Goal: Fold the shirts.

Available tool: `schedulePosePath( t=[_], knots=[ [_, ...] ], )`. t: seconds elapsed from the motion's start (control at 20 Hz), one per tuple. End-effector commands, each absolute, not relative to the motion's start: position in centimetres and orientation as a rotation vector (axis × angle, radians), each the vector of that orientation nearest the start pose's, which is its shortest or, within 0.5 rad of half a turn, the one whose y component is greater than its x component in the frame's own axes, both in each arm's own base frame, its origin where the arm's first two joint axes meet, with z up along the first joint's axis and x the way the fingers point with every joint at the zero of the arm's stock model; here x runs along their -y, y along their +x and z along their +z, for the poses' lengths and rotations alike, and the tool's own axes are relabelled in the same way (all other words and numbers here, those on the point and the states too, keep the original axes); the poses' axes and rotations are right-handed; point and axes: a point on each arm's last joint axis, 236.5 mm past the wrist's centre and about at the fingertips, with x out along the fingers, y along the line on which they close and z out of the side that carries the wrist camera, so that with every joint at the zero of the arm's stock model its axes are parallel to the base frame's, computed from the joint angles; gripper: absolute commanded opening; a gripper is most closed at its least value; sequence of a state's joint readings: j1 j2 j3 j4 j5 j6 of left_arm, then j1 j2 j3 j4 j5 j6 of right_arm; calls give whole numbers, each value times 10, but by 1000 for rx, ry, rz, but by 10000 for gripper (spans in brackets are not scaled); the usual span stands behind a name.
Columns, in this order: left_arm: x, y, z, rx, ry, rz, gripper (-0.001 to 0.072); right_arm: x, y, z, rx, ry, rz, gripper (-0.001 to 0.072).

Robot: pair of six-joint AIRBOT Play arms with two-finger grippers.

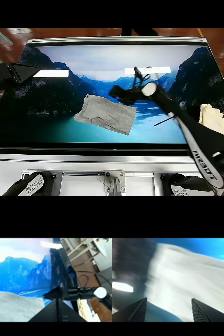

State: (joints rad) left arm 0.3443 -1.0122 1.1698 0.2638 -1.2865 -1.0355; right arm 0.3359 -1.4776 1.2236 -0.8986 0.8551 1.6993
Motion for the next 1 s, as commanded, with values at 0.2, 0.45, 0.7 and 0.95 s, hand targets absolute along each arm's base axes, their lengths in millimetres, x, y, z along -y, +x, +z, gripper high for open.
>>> schedulePosePath(
  t=[0.2,0.45,0.7,0.95],
  knots=[
    [90,372,236,-608,-572,-692,42,-130,336,-57,-1583,555,159,675],
    [89,372,236,-607,-572,-692,42,-168,355,-88,-1526,758,240,674],
    [90,372,236,-614,-590,-687,42,-206,343,-112,-1600,794,333,674],
    [89,372,236,-613,-589,-687,42,-222,348,-113,-1580,760,369,64]
  ],
)
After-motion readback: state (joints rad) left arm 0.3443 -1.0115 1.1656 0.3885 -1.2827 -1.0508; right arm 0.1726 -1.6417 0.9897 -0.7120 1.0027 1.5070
